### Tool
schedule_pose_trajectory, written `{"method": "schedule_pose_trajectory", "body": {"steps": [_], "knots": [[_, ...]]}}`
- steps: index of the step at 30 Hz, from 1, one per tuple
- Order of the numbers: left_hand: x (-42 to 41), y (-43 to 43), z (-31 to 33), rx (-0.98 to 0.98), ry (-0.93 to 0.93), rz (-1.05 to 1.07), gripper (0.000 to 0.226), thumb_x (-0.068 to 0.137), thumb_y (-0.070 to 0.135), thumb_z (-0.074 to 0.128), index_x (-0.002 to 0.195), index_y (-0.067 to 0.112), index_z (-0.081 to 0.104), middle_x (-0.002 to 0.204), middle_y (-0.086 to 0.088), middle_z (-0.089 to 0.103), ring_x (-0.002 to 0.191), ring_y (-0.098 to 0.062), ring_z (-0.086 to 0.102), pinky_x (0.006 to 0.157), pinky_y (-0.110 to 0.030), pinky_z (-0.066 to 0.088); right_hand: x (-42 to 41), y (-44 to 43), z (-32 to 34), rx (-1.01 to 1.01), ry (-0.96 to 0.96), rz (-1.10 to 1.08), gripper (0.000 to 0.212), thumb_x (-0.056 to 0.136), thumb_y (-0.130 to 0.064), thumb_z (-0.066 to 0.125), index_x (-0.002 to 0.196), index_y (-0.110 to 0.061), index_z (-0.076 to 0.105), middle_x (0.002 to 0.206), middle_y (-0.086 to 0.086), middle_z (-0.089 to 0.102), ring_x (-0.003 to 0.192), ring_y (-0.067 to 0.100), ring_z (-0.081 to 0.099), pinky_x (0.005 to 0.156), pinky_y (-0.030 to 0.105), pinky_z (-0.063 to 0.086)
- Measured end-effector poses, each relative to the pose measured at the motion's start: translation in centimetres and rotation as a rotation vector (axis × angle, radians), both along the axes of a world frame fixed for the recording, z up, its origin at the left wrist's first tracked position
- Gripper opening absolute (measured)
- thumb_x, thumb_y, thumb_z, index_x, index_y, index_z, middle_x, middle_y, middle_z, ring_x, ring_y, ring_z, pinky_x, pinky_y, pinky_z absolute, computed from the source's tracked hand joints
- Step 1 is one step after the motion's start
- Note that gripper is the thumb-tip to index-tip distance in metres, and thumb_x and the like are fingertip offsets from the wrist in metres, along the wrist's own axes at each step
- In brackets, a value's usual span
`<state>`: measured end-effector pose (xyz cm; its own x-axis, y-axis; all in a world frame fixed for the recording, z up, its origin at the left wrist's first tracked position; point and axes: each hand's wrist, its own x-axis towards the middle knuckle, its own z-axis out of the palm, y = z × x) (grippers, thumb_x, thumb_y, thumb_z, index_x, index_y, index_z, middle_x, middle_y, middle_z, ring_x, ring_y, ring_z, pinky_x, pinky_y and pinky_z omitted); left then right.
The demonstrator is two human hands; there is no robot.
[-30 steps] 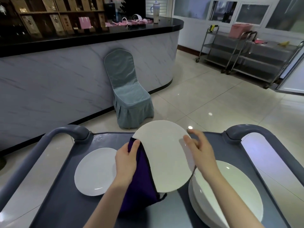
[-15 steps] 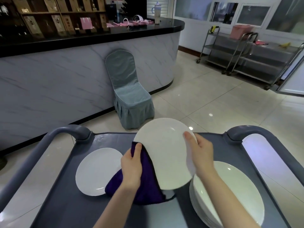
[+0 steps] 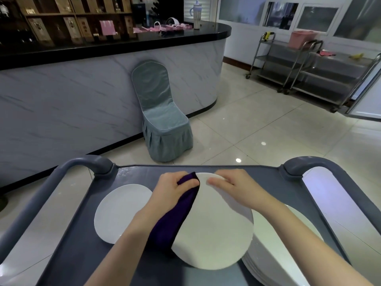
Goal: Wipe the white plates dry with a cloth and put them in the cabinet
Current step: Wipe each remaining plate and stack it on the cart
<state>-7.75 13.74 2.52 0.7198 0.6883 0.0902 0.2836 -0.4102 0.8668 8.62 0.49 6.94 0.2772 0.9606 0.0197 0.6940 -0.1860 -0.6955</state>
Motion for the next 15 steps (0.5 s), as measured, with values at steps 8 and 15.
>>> {"method": "schedule_pose_trajectory", "body": {"steps": [8,15], "knots": [[-0.2,-2.8,-3.0,-0.600,-0.272,0.646,0.041,0.097,0.039,0.058,0.076,0.004,0.063,0.072,-0.008,0.063,0.068,-0.020,0.054,0.065,-0.034,0.045,-2.2,0.3,-3.3,0.474,0.646,-0.769,0.051,0.094,-0.026,0.063,0.050,-0.020,0.038,0.053,-0.015,0.032,0.055,0.011,0.030,0.057,0.024,0.029],[0.1,-3.7,-3.2,-0.778,-0.353,0.774,0.034,0.097,0.034,0.060,0.080,0.004,0.063,0.075,-0.005,0.064,0.072,-0.021,0.058,0.068,-0.035,0.050,-6.3,-0.4,-6.8,0.442,0.641,-0.913,0.016,0.102,-0.039,0.048,0.095,-0.033,0.061,0.085,-0.016,0.068,0.083,0.008,0.064,0.061,0.012,0.043]]}}
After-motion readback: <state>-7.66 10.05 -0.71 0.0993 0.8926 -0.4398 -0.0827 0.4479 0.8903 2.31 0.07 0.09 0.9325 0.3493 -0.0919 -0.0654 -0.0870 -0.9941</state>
